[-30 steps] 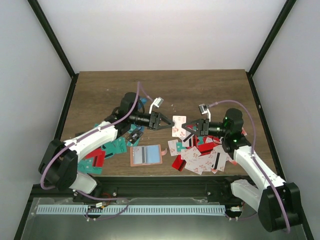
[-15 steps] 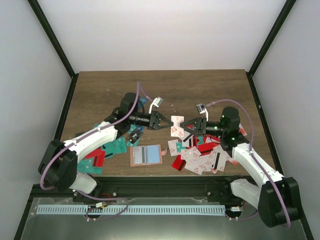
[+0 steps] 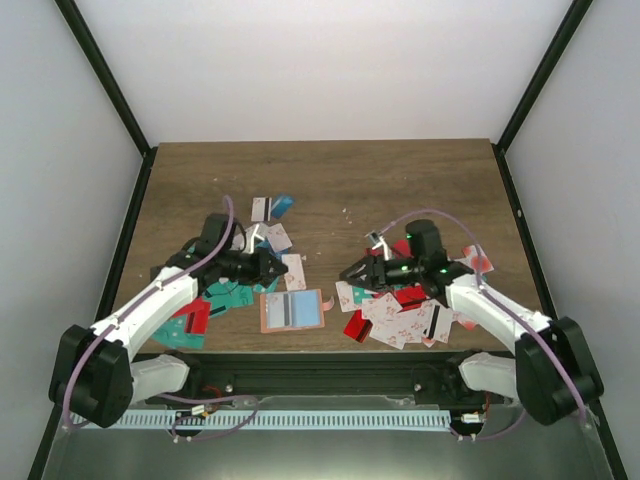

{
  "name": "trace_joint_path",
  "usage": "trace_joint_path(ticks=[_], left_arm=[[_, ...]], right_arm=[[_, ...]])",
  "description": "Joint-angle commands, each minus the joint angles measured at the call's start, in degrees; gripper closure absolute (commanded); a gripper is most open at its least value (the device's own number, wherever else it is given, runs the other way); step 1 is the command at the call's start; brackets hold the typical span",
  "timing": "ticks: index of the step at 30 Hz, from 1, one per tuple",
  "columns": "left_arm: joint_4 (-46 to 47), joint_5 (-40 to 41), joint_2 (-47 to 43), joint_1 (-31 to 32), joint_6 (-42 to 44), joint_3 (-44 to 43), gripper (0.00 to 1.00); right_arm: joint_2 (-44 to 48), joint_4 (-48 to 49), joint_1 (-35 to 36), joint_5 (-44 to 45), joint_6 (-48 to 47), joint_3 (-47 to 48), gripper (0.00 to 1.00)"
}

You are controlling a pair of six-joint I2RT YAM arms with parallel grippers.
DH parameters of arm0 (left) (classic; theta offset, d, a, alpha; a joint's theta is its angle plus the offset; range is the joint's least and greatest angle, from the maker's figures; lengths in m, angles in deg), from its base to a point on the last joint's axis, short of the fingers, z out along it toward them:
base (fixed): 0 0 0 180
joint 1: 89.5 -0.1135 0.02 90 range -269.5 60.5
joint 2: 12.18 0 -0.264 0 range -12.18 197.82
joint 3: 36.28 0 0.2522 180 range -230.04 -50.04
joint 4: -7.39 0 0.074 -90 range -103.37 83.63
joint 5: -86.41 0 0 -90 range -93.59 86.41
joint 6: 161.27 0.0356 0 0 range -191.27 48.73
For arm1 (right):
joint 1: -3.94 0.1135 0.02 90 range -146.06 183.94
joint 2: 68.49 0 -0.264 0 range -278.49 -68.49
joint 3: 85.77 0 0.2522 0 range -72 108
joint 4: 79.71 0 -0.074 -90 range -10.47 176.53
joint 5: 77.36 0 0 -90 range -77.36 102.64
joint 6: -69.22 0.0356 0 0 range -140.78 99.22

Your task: Put the credit cards into the card holder

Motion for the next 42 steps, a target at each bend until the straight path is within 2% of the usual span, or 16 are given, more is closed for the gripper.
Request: trace_joint_path(ticks=[1, 4, 15, 42], left_arm=[[-7.74, 3.62, -0.63, -1.05, 4.33, 4.75, 0.96], [-8.29, 5.3, -0.7, -1.24, 4.28, 5.38, 0.96], [-6.96, 4.18, 1.74, -1.2, 4.23, 9.09, 0.96], [-3.93, 1.48, 10.32, 0.01, 6.81, 8.81, 0.96]], right_arm=[[-5.69, -5.46, 6.25, 7.53, -5.37, 3.84, 0.42], [-10.7, -7.51, 9.54, 12.38, -6.93, 5.7, 0.45], [-20.91, -5.73, 14.86, 13.21, -7.94, 9.96, 0.48], [-29.98, -5.5, 15.25, 13.8, -10.57, 10.26, 0.54]])
